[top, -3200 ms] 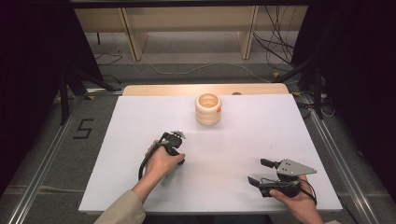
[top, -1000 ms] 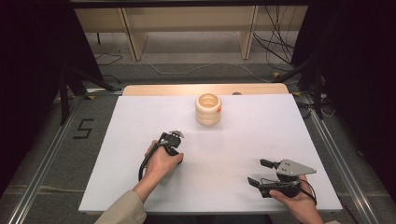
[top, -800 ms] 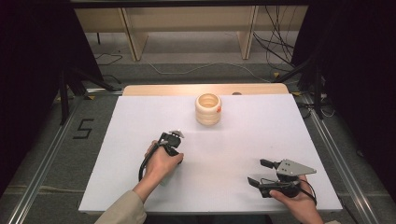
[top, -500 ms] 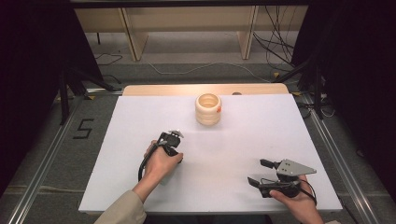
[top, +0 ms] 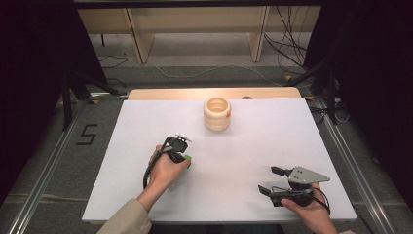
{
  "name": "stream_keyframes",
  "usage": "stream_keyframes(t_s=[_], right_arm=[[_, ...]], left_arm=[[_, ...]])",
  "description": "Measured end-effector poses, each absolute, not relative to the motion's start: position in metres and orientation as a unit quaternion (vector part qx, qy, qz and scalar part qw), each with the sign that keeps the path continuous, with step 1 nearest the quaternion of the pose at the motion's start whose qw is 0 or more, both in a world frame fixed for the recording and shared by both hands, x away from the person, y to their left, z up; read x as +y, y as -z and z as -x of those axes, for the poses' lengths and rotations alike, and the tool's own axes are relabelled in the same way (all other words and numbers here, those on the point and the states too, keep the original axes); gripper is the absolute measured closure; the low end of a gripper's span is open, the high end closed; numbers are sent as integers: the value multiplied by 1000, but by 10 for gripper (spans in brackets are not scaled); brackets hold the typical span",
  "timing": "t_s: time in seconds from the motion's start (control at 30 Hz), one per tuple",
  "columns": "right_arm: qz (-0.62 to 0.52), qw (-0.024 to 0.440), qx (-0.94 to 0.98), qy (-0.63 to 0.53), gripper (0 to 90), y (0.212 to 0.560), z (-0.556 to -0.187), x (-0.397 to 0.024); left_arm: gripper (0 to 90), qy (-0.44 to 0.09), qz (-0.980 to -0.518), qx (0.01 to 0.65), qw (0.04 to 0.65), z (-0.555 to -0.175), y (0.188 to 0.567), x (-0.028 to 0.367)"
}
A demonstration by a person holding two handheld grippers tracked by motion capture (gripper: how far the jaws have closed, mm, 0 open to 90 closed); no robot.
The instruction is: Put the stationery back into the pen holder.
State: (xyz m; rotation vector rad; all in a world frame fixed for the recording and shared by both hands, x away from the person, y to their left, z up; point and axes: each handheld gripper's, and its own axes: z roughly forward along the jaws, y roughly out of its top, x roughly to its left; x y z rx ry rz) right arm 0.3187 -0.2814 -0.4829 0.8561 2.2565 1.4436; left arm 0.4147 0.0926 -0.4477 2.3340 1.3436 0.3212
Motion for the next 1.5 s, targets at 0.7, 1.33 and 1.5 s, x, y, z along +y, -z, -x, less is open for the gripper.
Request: stream_keyframes(t_s=[0.7, 1.33, 1.5], right_arm=[[-297, 165, 793, -506, 162, 483, -319, -281], [-296, 165, 794, -505, 162, 483, -319, -282], [-296, 165, 794, -505, 162, 483, -319, -281]], left_arm=[[669, -185, -815, 421, 351, -406, 431, 100], [670, -247, -791, 369, 421, -403, 426, 100], [669, -262, -781, 353, 443, -402, 425, 101]])
